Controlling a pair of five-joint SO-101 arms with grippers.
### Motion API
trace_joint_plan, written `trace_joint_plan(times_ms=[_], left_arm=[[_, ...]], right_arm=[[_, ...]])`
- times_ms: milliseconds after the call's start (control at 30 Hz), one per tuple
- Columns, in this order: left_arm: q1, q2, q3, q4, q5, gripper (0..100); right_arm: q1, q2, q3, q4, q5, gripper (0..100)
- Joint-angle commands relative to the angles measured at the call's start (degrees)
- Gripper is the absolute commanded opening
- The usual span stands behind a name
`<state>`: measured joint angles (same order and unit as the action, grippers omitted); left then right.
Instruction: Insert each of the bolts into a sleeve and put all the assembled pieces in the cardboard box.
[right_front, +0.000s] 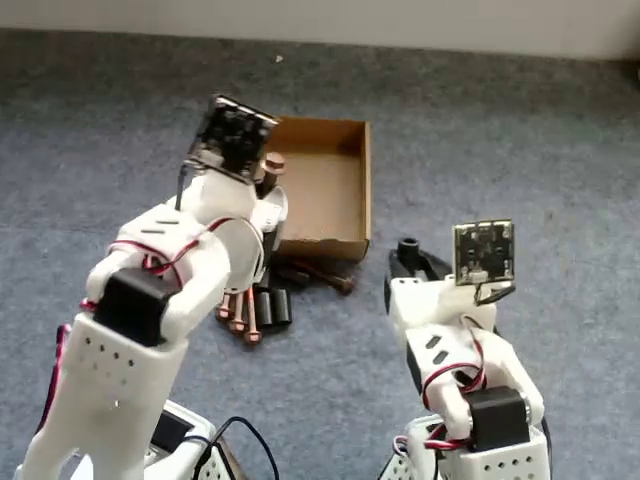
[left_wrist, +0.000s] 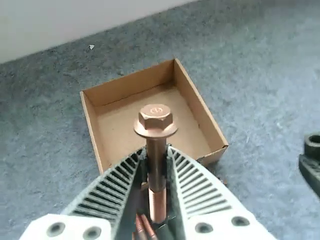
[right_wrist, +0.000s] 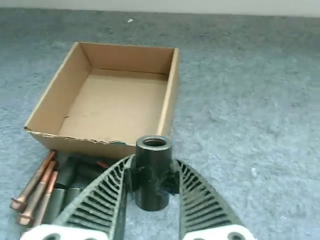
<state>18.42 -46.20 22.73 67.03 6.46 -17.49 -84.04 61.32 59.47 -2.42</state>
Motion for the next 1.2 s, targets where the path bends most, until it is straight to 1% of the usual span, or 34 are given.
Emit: trace_joint_plan(times_ms=[0,200,400,500,633,800,867,967,1167], left_arm=[[-0.48,-4.09,-3.12,-0.44,6.95,1],[-0.92,-8.31,-3.12,-3.16,16.09,1],[-0.57,-13.05,-2.15,-5.36,21.01,1],[-0.48,-17.1,1.89,-8.18,21.54,1],[-0.48,-24.84,11.12,-14.33,21.36,1],[0.31,-35.65,21.05,-20.75,21.36,1],[2.51,-38.81,23.69,-21.27,21.27,1],[4.79,-41.98,26.33,-21.27,21.19,1],[4.79,-42.77,28.09,-21.27,21.1,1]], right_arm=[[-4.09,-1.01,-3.12,-4.44,-0.09,0.5],[-8.13,-1.01,1.54,-15.96,-0.09,0.5],[-14.2,-1.01,7.6,-25.36,0.0,0.5],[-17.98,-1.01,9.98,-29.23,0.0,0.5],[-22.02,-1.01,12.62,-35.74,0.18,0.5],[-25.63,-1.01,17.19,-43.91,7.82,0.5],[-26.68,-1.01,18.77,-46.37,9.58,0.5],[-28.0,-1.01,19.65,-47.34,10.99,0.5],[-28.0,-1.1,19.47,-47.43,14.59,0.5]])
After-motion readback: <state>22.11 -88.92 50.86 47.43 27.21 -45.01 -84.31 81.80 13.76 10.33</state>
